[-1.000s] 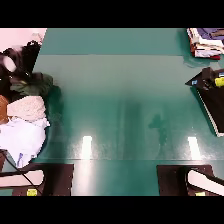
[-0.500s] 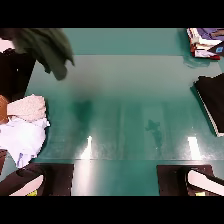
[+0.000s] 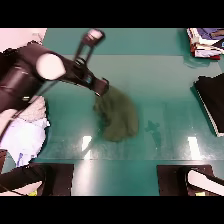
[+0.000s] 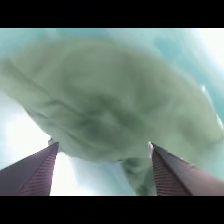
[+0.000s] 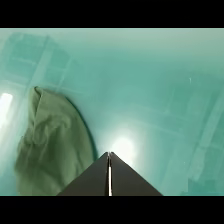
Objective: Fold the shirts.
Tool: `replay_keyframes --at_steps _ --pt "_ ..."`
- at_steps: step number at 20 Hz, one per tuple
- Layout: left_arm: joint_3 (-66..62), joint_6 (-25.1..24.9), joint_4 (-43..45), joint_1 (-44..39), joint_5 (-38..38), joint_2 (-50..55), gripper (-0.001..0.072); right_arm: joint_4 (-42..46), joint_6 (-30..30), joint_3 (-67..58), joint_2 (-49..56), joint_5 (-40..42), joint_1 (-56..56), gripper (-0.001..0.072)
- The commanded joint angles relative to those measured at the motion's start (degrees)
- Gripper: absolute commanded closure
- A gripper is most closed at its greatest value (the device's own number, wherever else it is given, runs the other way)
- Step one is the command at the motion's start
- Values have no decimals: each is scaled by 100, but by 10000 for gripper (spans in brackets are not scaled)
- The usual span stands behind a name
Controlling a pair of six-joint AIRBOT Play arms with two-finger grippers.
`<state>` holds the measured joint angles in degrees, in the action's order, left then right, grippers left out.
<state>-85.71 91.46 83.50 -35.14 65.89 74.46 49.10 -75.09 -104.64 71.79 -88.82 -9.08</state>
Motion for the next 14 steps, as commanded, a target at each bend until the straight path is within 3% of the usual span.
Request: replay_keyframes --at_steps 1,4,7,11,14 --pt "155 7 -81 201 26 334 65 0 0 -13 -4 -133 2 692" --pt "501 24 -459 903 216 334 65 0 0 -13 -4 -140 2 692" --pt "1602 -50 -1447 1316 -378 337 65 -2 -4 -13 -4 -138 4 692" --pt "2776 -706 -2940 1478 -1567 568 65 -2 -7 -13 -4 -142 4 692" --pt "2828 -1202 -3786 1475 -1910 992 65 -2 -7 -13 -4 -164 4 692"
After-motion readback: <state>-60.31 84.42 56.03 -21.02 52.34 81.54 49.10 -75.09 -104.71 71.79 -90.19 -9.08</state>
